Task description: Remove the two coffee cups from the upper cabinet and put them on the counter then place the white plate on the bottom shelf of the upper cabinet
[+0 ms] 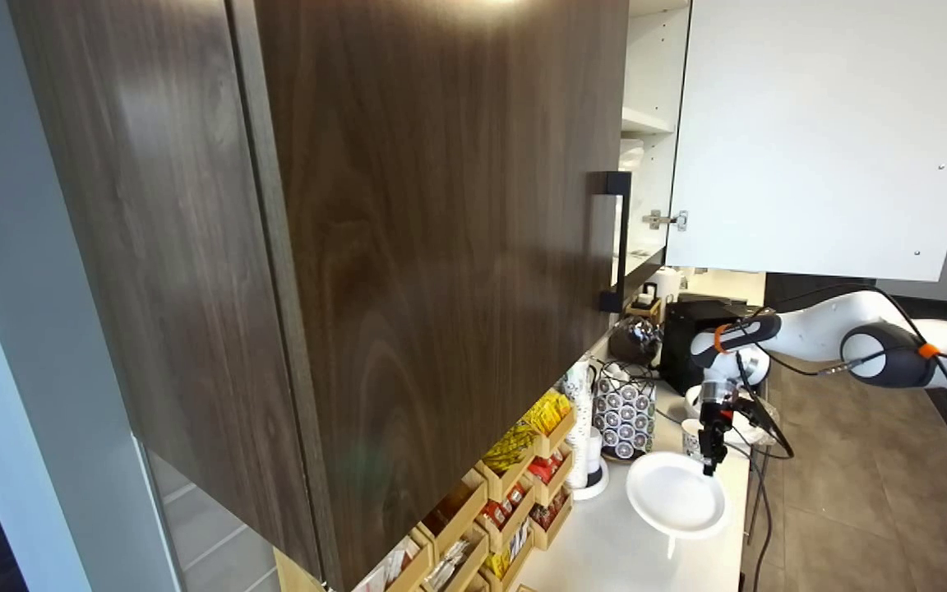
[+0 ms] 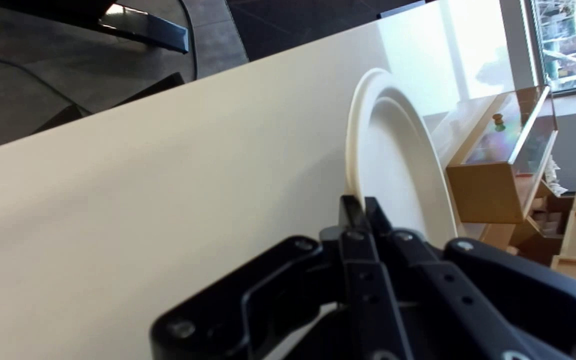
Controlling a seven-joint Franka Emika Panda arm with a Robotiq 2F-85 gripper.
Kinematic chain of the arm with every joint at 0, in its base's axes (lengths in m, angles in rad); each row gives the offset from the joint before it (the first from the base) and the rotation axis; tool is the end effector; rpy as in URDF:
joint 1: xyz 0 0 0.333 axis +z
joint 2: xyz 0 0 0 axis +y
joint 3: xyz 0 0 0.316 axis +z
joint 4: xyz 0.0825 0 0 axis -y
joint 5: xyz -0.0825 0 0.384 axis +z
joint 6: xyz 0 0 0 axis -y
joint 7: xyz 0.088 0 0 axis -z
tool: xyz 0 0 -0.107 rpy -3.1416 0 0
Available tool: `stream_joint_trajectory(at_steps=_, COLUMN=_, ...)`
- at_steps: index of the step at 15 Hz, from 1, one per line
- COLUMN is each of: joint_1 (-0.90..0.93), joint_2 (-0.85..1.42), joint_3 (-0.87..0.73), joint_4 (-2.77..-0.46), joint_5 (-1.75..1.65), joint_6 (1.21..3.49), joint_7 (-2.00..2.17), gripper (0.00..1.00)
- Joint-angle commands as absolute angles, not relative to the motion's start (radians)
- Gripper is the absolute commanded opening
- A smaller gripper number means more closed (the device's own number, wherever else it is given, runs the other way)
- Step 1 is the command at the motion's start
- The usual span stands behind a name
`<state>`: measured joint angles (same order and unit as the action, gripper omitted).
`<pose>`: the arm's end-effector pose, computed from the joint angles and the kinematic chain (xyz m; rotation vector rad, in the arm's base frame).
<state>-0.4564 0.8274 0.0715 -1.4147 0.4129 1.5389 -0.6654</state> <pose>0.6121 -0.2079 0.1839 -2.3532 -0.1606 0.4605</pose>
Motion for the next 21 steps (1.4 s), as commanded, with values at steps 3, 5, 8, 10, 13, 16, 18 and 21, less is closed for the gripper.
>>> stream_joint_trajectory(at_steps=3, joint_1=-0.432, joint_2=0.717, joint_3=0.038, joint_4=-1.500, joint_5=0.459, joint_6=1.521, joint_7=-0.675, gripper=0.04)
stream_joint_trajectory(at_steps=5, joint_1=-0.428, joint_2=0.713, joint_3=0.033, joint_4=-1.496, joint_5=0.458, joint_6=1.522, joint_7=-0.674, gripper=0.04)
stream_joint_trajectory(at_steps=8, joint_1=-0.444, joint_2=0.739, joint_3=0.047, joint_4=-1.478, joint_5=0.486, joint_6=1.488, joint_7=-0.693, gripper=0.01)
stream_joint_trajectory(at_steps=10, joint_1=-0.465, joint_2=0.710, joint_3=0.060, joint_4=-1.475, joint_5=0.525, joint_6=1.440, joint_7=-0.741, gripper=0.01)
stream_joint_trajectory(at_steps=13, joint_1=-0.478, joint_2=0.662, joint_3=0.048, joint_4=-1.463, joint_5=0.564, joint_6=1.340, joint_7=-0.799, gripper=0.01)
stream_joint_trajectory(at_steps=16, joint_1=-0.478, joint_2=0.604, joint_3=0.023, joint_4=-1.453, joint_5=0.569, joint_6=1.237, joint_7=-0.832, gripper=0.01)
stream_joint_trajectory(at_steps=18, joint_1=-0.470, joint_2=0.553, joint_3=0.005, joint_4=-1.455, joint_5=0.569, joint_6=1.172, joint_7=-0.841, gripper=0.01)
stream_joint_trajectory(at_steps=21, joint_1=-0.456, joint_2=0.487, joint_3=-0.016, joint_4=-1.445, joint_5=0.569, joint_6=1.087, joint_7=-0.849, gripper=0.01)
